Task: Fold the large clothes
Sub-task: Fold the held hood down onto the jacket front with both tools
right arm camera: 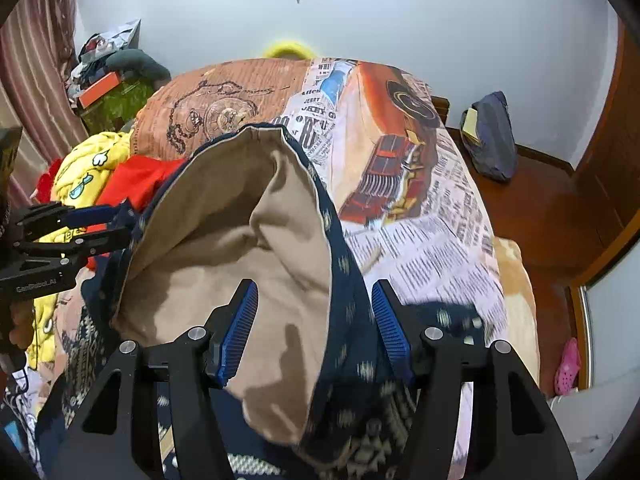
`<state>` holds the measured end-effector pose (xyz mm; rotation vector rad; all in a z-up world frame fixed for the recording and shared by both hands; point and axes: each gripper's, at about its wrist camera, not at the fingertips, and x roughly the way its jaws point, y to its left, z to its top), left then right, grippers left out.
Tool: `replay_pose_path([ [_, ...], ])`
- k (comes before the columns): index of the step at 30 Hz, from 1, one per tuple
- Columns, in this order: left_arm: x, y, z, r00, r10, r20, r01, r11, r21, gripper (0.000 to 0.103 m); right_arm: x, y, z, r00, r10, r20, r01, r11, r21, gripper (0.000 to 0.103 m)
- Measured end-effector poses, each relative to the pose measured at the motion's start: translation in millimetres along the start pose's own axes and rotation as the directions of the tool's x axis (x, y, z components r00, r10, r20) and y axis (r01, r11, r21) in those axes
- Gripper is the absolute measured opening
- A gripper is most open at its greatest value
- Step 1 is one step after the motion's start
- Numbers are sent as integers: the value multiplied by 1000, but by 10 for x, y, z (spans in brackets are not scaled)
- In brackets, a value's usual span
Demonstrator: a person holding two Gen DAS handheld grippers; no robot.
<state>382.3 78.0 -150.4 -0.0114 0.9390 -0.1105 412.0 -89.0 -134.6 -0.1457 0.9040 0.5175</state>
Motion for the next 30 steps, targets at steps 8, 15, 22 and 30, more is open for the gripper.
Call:
replay_pose_path([
  [8, 401, -245, 261, 997, -64, -46, 65, 998, 18, 51, 345, -48, 96, 999, -12, -30, 12, 1000, -1, 55],
  [15, 493, -403, 265, 997, -73, -34, 75, 996, 44, 51, 454, -119, 100, 999, 41, -36, -40, 999, 23, 21],
  [22, 434, -309, 297, 1000, -31, -6, 31, 999, 29, 7, 202, -54, 71, 997, 71, 13, -71, 997, -2, 10],
  [30, -233, -275, 154, 992, -114, 57, 114, 993, 12, 5, -344, 91, 23, 984, 163, 65, -162, 986, -30, 9],
])
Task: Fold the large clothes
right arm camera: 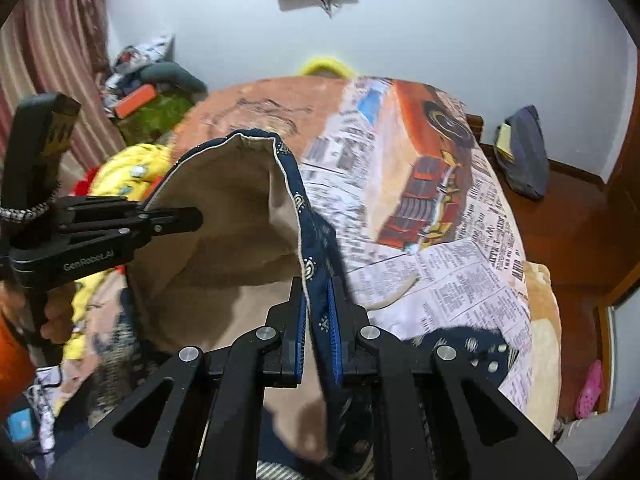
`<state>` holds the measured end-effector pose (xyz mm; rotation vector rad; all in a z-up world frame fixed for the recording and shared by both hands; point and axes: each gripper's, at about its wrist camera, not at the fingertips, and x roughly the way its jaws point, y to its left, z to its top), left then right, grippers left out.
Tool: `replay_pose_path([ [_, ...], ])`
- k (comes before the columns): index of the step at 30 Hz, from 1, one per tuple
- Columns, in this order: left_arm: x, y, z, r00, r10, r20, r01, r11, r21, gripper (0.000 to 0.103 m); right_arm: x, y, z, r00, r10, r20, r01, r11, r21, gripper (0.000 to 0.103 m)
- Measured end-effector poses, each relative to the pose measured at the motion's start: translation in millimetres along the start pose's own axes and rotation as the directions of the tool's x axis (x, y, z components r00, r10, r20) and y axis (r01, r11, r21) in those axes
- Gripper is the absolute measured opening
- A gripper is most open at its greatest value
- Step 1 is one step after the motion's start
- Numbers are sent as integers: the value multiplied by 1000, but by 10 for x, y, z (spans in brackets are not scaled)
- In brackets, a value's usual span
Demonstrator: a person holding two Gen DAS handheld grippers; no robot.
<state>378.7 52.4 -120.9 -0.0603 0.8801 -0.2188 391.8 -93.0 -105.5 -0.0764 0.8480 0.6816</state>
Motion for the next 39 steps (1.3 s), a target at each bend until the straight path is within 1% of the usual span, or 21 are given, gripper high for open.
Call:
replay_pose_path([
  [4, -338, -98, -192, 1000, -17, 18, 16, 999, 37, 5, -311, 176, -112, 998, 52, 19, -51, 999, -18, 9],
  [6, -496, -132, -324, 999, -39, 16, 39, 998, 41, 5, -411, 247, -183, 998, 62, 21, -61, 998, -29, 9],
  [7, -533, -142, -357, 999, -44, 15, 44, 998, 41, 5, -474, 297, -247, 997, 68, 22, -68, 997, -35, 9],
  [11, -710, -255, -655, 997, -76, 8, 75, 995, 62, 5, -570, 408, -462, 997, 73, 2, -73, 997, -40, 9],
  [17, -735, -450, -1134, 995, -90, -49, 94, 989, 110, 5, -651, 454, -767, 998, 62, -28, -62, 998, -1, 9],
  [20, -733, -481, -1364, 991, -112, -75, 120, 987, 111, 5, -686, 417, -897, 998, 50, -41, -49, 999, 23, 9],
  [23, -675, -476, -1634, 990, -85, -116, 99, 988, 121, 5, -697, 371, -989, 999, 14, -52, -12, 999, 39, 9],
  [27, -571, -400, -1911, 982, -68, -178, 87, 991, 106, 5, -704, 243, -997, 997, -32, -70, 38, 996, 87, 10],
  [29, -558, -354, -2012, 980, -66, -187, 85, 992, 95, 5, -695, 184, -946, 995, -56, -79, 64, 993, 100, 21],
  [31, -588, -326, -2065, 984, -50, -172, 67, 993, 96, 5, -691, 163, -897, 995, -54, -81, 63, 992, 111, 50],
  [33, -632, -316, -2117, 986, -44, -159, 60, 993, 102, 5, -724, 158, -868, 997, -55, -47, 61, 990, 129, 54],
  [37, -694, -305, -2198, 990, -9, -142, 28, 991, 133, 5, -696, 109, -804, 999, 2, -34, 5, 981, 193, 54],
  [39, -699, -284, -2217, 989, 0, -145, 20, 991, 133, 5, -638, 112, -728, 999, -10, -32, 16, 980, 200, 54],
])
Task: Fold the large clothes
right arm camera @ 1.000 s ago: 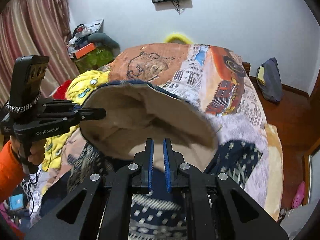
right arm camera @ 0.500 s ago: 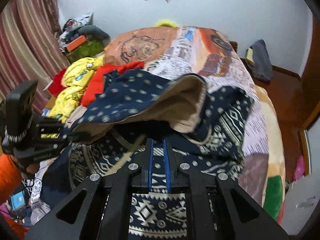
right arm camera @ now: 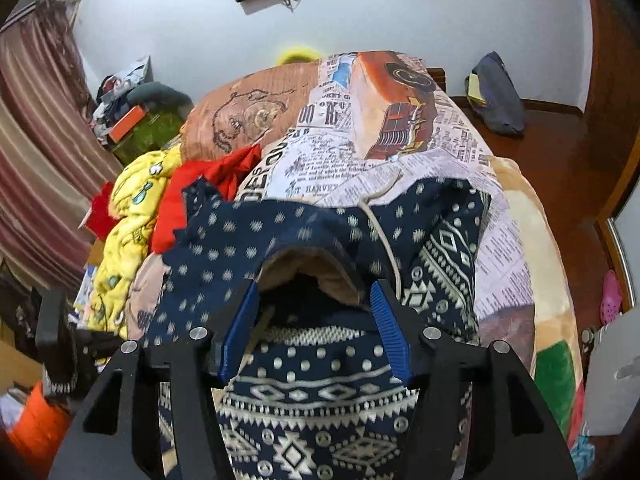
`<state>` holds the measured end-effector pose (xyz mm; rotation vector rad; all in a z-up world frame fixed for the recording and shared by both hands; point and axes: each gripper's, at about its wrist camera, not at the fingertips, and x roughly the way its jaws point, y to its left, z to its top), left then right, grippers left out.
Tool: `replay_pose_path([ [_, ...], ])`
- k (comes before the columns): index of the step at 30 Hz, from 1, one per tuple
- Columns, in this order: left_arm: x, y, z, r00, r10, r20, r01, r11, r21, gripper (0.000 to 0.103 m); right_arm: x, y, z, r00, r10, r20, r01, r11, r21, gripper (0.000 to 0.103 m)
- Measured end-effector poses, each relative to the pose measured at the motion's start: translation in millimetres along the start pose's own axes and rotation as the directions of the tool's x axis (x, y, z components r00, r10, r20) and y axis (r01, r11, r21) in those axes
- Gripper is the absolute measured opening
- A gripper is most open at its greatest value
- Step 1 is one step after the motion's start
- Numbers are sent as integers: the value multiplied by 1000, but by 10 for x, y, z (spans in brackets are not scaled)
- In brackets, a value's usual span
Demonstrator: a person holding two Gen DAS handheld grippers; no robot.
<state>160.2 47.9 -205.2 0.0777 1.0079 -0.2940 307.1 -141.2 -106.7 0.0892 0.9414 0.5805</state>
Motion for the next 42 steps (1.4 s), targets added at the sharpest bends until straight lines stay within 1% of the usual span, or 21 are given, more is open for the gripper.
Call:
replay_pose_path([
  [2, -2, 30, -6, 1000, -1, -2, 1, 1000, -9, 6, 67, 35, 56, 1000, -1, -3, 1, 1000, -16, 55],
  [4, -5, 61, -23, 1000, -6, 0, 6, 1000, -22, 6, 207, 53, 129, 1000, 0, -26, -1, 1000, -18, 55],
  [8, 1, 67, -53, 1000, -7, 9, 7, 1000, -28, 6, 508, -10, 173, 997, 7, -78, -6, 1000, 22, 55],
  [12, 3, 61, -64, 1000, -5, 13, 6, 1000, -29, 6, 819, -85, 84, 990, -45, -136, 48, 999, 18, 55],
  [13, 6, 64, -60, 1000, -6, 13, 7, 1000, -30, 6, 840, -105, 42, 990, -47, -134, 50, 999, 20, 48],
  [14, 5, 73, -62, 1000, -10, 14, 10, 999, -33, 7, 835, -118, 17, 991, -49, -128, 52, 998, 20, 41],
  [15, 4, 81, -68, 1000, -13, 14, 14, 999, -35, 7, 831, -126, -8, 990, -48, -129, 51, 999, 14, 28],
  [16, 5, 83, -65, 1000, -15, 13, 16, 999, -35, 7, 823, -136, -55, 990, -31, -139, 33, 999, 10, 18],
  [18, 9, 86, -48, 1000, -17, 7, 17, 999, -33, 7, 777, -131, -107, 989, -13, -150, 13, 1000, 1, 12],
  [21, -12, 107, -2, 1000, -9, 6, 9, 999, -32, 7, 617, -74, -155, 990, -16, -137, 11, 999, -39, 11],
  [24, -61, 136, 40, 1000, 10, 20, -9, 999, -39, 7, 383, -11, -184, 994, 3, -111, -11, 997, -72, 11],
  [26, -98, 188, 62, 1000, 3, 30, -1, 998, -59, 7, 203, 42, -249, 995, 11, -96, -20, 995, -98, 11],
  [28, -124, 240, 72, 999, -14, 36, 17, 996, -82, 7, 79, 94, -361, 995, 13, -98, -25, 992, -122, 11],
  [32, -132, 286, 62, 999, -22, 25, 24, 995, -93, 7, 68, 126, -598, 992, -3, -129, -16, 989, -147, 10],
  [34, -119, 267, 25, 999, -33, 8, 34, 995, -96, 10, 140, 86, -737, 988, -23, -154, 1, 989, -146, 10],
  [36, -111, 249, -21, 999, -33, -10, 31, 995, -100, 19, 241, 13, -836, 982, -52, -179, 27, 990, -137, 10],
  [37, -113, 244, -41, 999, -32, -17, 30, 994, -101, 22, 286, -31, -891, 979, -58, -193, 34, 991, -126, 10],
  [39, -135, 250, -83, 999, -28, -28, 25, 994, -108, 30, 319, -111, -956, 978, -44, -203, 25, 995, -91, 10],
  [40, -154, 251, -103, 999, -26, -30, 23, 994, -111, 32, 309, -138, -963, 980, -36, -197, 22, 997, -75, 10],
  [42, -228, 271, -135, 1000, -5, -31, 1, 993, -122, 48, 281, -159, -950, 980, -42, -193, 29, 997, -70, 10],
])
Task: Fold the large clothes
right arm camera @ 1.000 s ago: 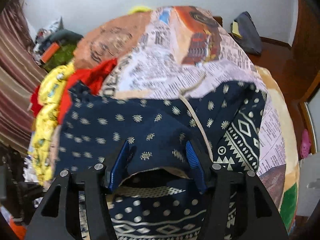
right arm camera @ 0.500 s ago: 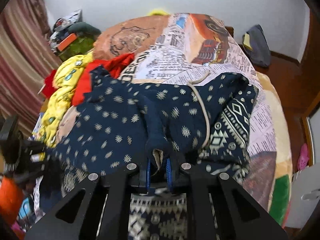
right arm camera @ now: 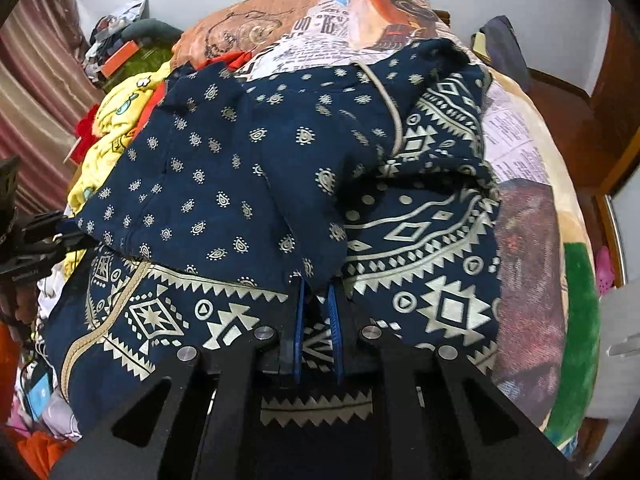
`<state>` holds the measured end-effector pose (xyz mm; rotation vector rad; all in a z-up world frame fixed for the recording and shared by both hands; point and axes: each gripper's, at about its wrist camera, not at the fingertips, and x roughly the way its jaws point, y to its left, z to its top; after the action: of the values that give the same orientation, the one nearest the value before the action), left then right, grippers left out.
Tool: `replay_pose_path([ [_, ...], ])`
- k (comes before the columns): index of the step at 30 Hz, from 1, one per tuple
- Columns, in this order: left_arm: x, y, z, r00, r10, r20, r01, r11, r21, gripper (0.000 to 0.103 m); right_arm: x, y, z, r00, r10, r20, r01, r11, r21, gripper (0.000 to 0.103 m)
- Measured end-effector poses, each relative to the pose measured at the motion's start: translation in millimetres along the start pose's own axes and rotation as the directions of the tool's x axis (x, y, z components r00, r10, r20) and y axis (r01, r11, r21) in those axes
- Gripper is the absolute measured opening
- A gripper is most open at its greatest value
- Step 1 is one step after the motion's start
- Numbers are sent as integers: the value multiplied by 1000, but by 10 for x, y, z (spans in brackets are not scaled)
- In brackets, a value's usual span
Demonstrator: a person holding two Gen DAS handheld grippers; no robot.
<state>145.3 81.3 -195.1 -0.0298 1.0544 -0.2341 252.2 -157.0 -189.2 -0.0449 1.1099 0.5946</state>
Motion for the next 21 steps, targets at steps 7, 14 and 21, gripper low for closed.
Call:
replay_pose_path([
  [7, -375, 301, 135, 985, 140, 96, -130, 986, -104, 63, -205, -59, 25, 999, -27, 31, 27, 1000, 8, 11],
  [14, -389, 771, 486, 970, 210, 124, -179, 959, -222, 67, -453, -244, 268, 988, -77, 137, 67, 995, 79, 48],
  [21, 54, 1249, 818, 987, 134, 85, -96, 932, -351, 68, -396, -544, 563, 976, -135, 173, 104, 979, 177, 63],
])
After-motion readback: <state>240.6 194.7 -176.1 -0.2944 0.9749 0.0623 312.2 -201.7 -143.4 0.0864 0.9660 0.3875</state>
